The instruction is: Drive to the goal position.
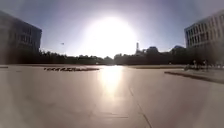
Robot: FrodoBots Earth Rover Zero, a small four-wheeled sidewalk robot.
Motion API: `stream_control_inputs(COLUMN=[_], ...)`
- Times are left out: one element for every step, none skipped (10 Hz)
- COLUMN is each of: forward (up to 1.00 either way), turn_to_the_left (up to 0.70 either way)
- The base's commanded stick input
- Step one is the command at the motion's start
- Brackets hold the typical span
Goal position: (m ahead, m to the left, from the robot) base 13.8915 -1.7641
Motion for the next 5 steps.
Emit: stream_control_inputs(forward=[0.7,0.7,0.7,0.7,0.7], turn_to_the_left=[0.0,0.0,0.0,0.0,0.0])
